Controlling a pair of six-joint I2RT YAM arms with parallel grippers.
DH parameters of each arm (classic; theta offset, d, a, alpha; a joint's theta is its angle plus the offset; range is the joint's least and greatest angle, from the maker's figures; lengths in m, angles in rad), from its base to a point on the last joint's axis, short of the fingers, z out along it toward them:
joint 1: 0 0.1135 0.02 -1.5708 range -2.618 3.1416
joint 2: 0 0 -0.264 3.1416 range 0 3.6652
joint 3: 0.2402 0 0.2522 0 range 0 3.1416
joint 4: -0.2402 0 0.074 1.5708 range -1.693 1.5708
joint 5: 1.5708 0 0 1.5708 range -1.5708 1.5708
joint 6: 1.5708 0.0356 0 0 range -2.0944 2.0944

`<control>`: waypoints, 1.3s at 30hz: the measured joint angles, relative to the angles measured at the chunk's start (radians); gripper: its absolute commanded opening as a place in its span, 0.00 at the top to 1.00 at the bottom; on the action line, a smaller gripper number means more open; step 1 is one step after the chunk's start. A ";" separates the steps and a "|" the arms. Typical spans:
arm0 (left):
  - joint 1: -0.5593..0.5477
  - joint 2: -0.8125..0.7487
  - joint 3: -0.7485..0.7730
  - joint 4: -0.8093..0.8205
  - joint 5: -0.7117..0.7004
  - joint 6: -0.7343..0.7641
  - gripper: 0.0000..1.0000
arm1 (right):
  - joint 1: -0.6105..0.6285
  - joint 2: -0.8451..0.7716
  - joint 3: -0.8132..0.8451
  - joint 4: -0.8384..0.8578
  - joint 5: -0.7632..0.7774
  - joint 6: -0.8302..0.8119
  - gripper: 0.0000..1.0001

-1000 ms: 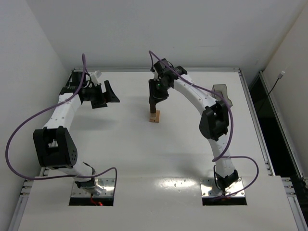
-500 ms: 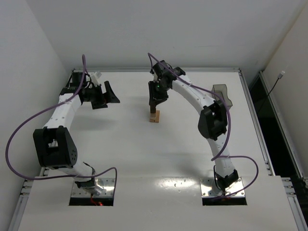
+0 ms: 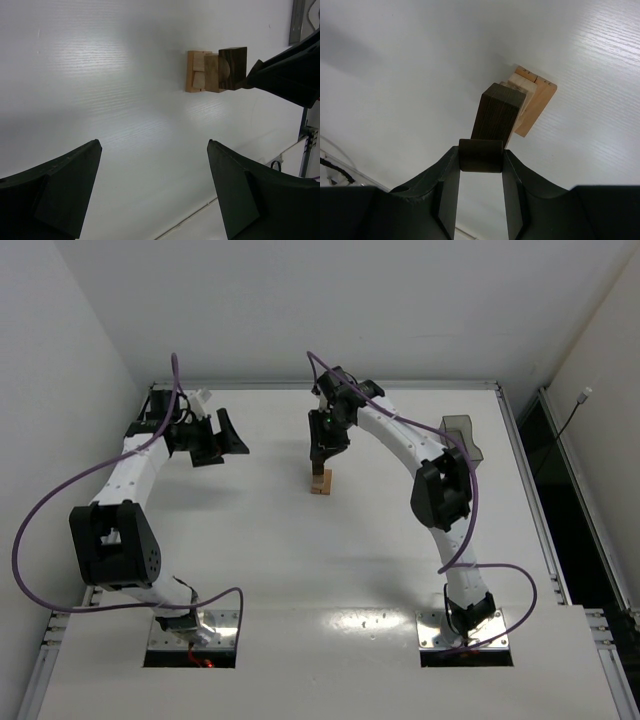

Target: Build the wood block tower

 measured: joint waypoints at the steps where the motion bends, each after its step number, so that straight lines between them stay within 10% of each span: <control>1: 0.000 0.004 0.000 0.000 0.000 0.000 0.16 | 0.000 0.002 0.000 0.000 0.000 0.000 0.69; 22: 0.000 0.016 0.000 0.000 0.018 0.000 0.18 | 0.000 0.002 0.000 -0.002 -0.002 -0.005 0.45; 31: 0.000 0.016 -0.002 0.007 0.010 -0.002 0.05 | 0.000 -0.014 -0.003 0.043 -0.034 -0.082 0.40; 39: -0.024 -0.028 -0.029 0.008 -0.114 0.053 0.00 | -0.001 -0.409 -0.373 0.231 0.018 -0.229 0.30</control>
